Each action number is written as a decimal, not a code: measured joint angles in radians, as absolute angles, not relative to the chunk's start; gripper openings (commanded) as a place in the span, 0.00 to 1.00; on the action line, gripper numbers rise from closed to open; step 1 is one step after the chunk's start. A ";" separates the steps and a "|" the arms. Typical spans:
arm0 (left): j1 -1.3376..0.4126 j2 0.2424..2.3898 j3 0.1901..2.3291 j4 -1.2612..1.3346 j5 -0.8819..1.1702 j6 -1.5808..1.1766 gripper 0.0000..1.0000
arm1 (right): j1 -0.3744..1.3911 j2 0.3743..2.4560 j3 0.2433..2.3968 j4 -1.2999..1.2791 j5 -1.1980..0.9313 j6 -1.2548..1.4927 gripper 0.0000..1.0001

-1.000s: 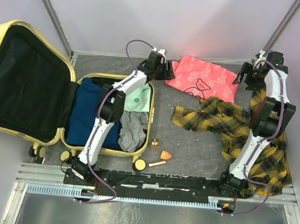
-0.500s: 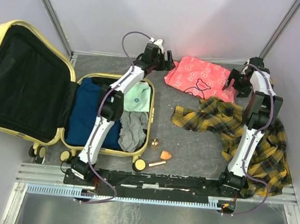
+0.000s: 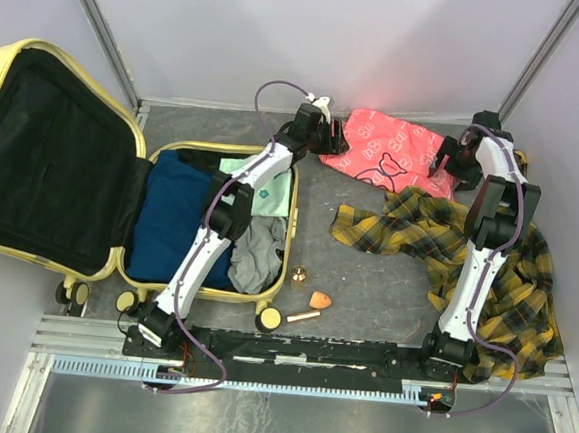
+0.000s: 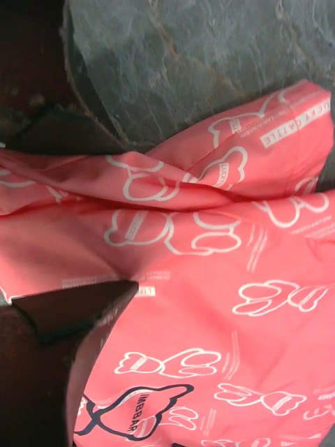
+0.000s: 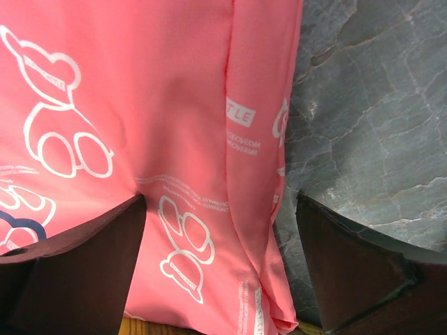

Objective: Pack the luggage

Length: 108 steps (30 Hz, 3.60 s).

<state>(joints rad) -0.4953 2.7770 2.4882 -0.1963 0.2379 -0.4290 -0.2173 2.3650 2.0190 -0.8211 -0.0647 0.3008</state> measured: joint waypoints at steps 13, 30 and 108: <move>-0.509 2.785 2.494 -0.148 0.251 -0.425 0.03 | -0.175 2.381 2.065 -0.780 -0.170 0.289 0.02; -0.495 2.447 2.470 -0.215 0.211 -0.233 0.03 | -0.124 2.162 2.066 -0.653 -0.332 0.389 0.02; 0.516 1.419 1.377 -0.967 0.448 0.553 0.94 | 0.809 1.705 1.337 -0.308 -0.203 0.255 0.99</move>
